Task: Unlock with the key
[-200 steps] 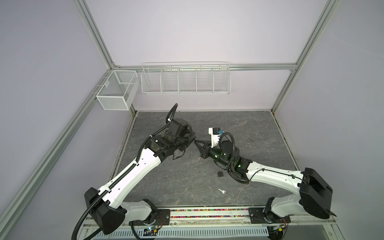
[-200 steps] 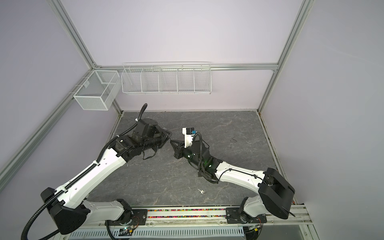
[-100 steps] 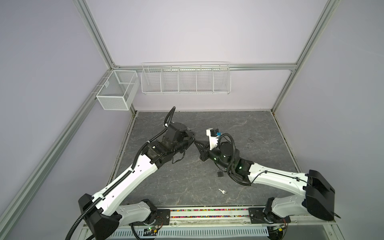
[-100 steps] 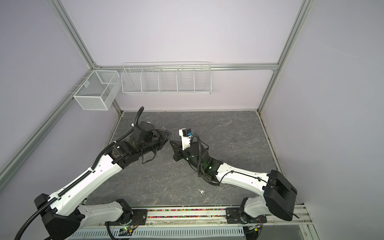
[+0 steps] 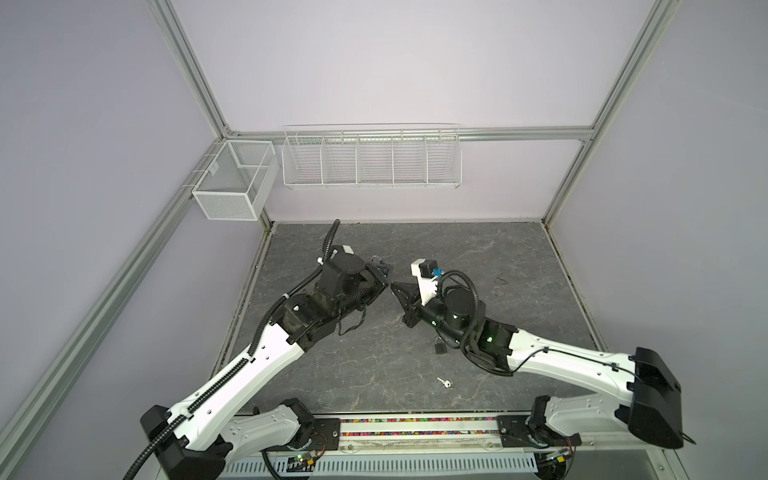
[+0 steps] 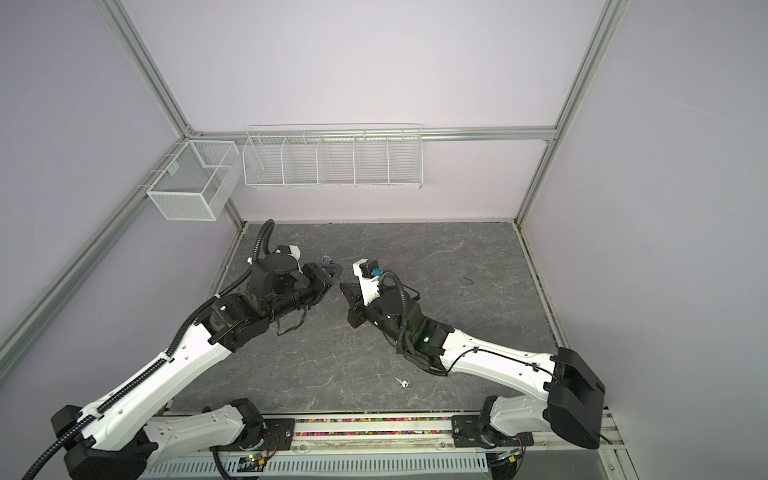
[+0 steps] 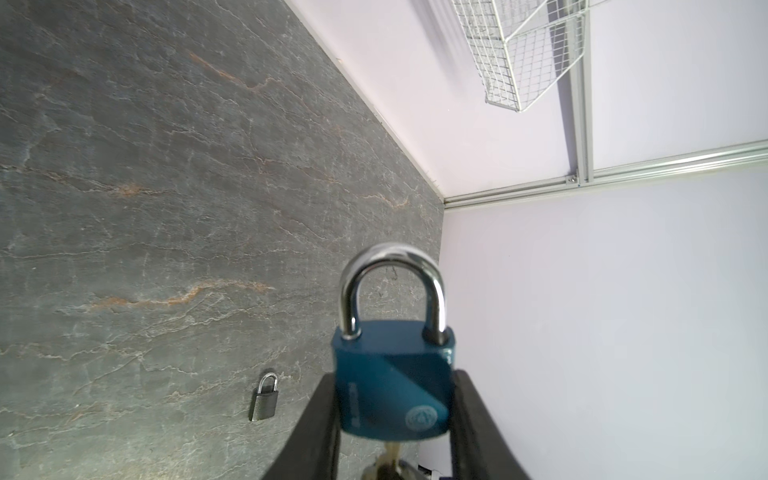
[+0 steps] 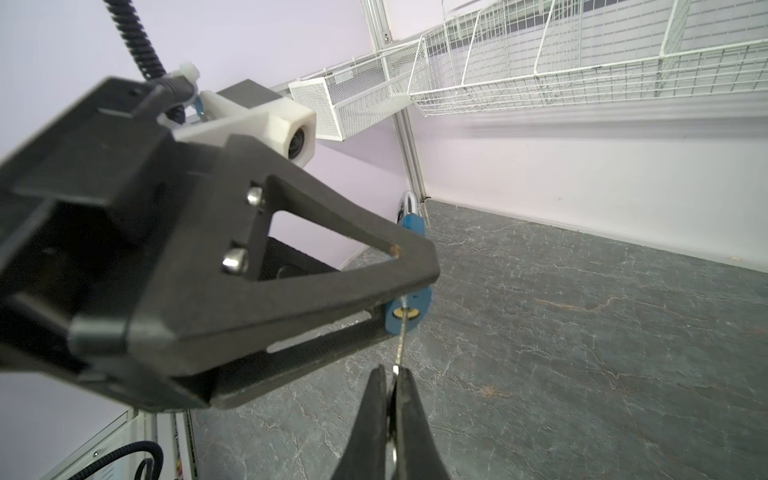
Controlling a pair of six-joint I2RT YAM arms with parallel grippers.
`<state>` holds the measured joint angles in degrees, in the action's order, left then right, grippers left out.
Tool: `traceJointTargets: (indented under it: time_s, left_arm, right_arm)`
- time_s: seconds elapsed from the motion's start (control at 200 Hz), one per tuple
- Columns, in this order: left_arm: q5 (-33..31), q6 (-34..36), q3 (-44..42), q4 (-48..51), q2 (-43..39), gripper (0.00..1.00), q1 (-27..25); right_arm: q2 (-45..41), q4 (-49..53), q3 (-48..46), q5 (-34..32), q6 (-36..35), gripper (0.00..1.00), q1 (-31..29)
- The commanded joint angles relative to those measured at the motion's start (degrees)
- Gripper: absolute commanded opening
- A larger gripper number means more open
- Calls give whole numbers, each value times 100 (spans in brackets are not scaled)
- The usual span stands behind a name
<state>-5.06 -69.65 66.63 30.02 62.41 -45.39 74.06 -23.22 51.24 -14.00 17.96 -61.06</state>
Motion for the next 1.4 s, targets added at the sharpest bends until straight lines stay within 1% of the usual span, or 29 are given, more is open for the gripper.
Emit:
traceJointTargets:
  time_s: [0.0,0.265,0.395,0.42,0.54,0.78,0.955,1.085,1.155,1.28,1.395]
  left_arm:
    - [460,214,-177,334,-132,0,-153]
    - [245,218,-69,359,-201,0,-120]
    - [292,289,-19,377,-168,0,-89]
    - [286,302,-23,369,-168,0,-91]
    - [258,347,15,364,-160,0,-75]
    - [104,470,131,452,-160,0,-57]
    - [163,448,133,349,-166,0,-49]
    - [121,410,81,307,-168,0,-34]
    - [113,378,34,239,-200,0,-27]
    - [132,344,42,136,-220,0,-21]
    - [121,352,42,221,-198,0,-22]
  right_arm:
    - [-173,-330,95,-260,-239,7,8]
    - [-302,-84,-52,-291,-79,6,-195]
    - [-472,98,-51,-280,66,7,-251]
    - [-516,131,-223,-321,83,6,-266]
    - [-681,186,-317,-312,263,7,-266]
    - [-622,231,-413,-278,678,6,-284]
    - [-451,205,-405,-244,820,6,-292]
    - [-335,82,-362,-16,1017,6,-300]
    - [-262,78,-343,-44,1099,6,-352]
    - [-267,43,-394,-253,1110,7,-363]
    - [-313,-4,-301,-166,1012,6,-363]
